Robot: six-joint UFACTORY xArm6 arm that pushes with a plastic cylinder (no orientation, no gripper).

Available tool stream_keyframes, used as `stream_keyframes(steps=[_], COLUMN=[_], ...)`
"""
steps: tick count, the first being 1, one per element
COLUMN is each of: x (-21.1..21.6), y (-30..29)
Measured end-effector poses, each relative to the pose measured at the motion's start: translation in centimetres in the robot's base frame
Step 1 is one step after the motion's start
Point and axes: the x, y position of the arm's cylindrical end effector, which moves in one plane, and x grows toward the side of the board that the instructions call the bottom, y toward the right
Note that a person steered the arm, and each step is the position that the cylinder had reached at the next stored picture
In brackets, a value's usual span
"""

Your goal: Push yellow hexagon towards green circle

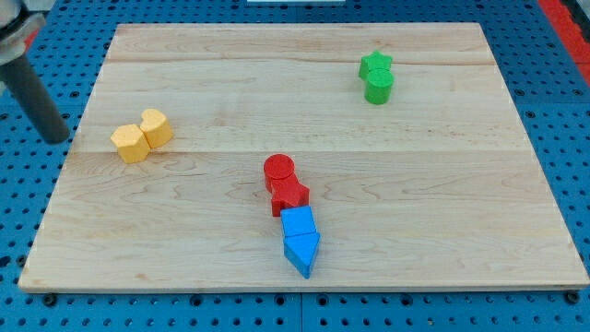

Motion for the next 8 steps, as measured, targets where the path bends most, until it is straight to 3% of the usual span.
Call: stream_keyframes(steps=[2,3,5,6,8], x=[-1.9,-2.0,3.7,6.7,-0.1], y=[3.5,9.6,6.7,8.6,10.8])
